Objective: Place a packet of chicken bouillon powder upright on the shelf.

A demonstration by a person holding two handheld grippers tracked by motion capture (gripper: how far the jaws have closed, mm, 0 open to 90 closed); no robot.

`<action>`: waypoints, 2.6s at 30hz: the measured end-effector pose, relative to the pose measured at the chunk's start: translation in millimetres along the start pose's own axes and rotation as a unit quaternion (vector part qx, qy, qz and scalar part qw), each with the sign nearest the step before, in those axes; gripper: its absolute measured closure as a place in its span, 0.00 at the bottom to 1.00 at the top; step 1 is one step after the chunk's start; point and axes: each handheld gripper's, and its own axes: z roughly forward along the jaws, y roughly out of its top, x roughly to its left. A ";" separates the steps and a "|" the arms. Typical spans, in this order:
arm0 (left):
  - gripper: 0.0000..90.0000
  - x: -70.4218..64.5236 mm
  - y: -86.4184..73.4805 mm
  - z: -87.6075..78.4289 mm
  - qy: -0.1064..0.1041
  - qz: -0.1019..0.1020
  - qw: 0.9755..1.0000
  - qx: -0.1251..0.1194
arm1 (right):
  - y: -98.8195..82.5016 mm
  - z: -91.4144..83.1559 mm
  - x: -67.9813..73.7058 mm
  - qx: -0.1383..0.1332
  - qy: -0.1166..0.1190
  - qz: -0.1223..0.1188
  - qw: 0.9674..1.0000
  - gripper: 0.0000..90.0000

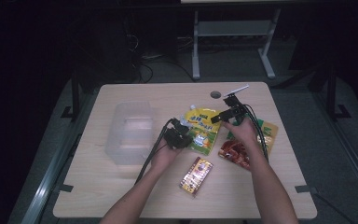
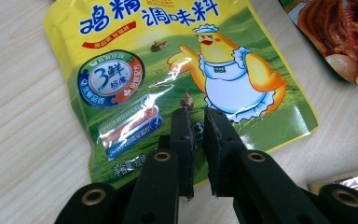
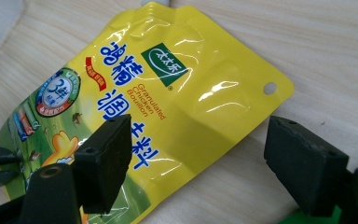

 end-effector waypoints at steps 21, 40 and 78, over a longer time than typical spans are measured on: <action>0.91 -0.4 0.8 1.1 -0.001 0.012 1.000 0.004 | -3.1 13.0 -6.3 0.005 0.040 0.018 0.999 0.38; 0.91 -0.8 2.3 3.6 -0.006 0.017 1.000 0.009 | -3.8 24.7 -7.6 0.014 0.098 0.029 0.995 0.66; 0.30 17.1 6.7 -32.1 -0.037 -0.075 0.994 -0.072 | -14.6 -59.9 46.5 -0.088 0.102 -0.124 0.983 1.00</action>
